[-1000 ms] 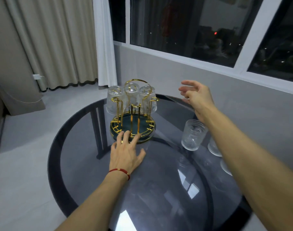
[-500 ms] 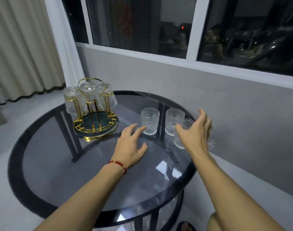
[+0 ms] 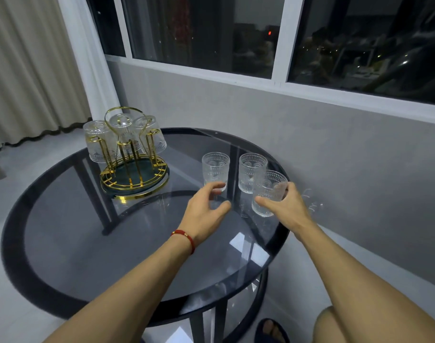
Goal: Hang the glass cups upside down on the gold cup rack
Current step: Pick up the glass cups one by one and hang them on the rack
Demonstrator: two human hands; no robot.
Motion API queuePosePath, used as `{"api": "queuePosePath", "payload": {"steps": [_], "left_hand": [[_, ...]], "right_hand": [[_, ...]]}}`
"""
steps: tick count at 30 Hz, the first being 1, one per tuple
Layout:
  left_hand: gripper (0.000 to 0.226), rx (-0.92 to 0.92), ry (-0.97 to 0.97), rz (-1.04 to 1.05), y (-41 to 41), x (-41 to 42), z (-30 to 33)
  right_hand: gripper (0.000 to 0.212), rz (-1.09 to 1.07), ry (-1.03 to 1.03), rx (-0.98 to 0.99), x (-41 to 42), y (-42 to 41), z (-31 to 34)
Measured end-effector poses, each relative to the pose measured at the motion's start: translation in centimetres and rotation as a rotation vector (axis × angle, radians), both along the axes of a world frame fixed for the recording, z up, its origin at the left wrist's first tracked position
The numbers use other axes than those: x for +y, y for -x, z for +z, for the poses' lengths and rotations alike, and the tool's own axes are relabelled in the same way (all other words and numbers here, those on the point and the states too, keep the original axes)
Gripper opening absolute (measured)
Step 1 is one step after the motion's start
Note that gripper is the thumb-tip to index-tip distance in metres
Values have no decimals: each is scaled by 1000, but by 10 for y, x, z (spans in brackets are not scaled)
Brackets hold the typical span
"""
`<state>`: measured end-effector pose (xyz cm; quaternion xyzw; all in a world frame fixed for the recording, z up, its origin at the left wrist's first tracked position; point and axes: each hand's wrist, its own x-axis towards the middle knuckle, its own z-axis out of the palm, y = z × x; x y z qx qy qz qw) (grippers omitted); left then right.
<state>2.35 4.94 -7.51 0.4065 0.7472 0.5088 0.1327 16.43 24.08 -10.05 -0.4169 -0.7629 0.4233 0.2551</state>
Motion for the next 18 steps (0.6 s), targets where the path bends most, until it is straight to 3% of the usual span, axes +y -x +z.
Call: {"api": "queuePosePath", "payload": {"steps": [3, 5, 8, 12, 15, 18], "left_hand": [[35, -306, -140, -1, -1, 1, 7], [45, -395, -206, -30, -1, 0, 9], [75, -422, -241, -91, -4, 0, 15], [96, -342, -197, -98, 3, -8, 17], [85, -255, -183, 33, 12, -18, 18], [61, -430, -314, 106, 28, -29, 22]], "right_hand": [[73, 76, -136, 57, -6, -8, 14], [67, 125, -254, 121, -15, -6, 28], [69, 216, -296, 224, -29, 2, 42], [82, 422, -276, 156, -54, 19, 45], [83, 518, -228, 131, -66, 34, 41], [71, 538, -57, 195, -72, 51, 38]]}}
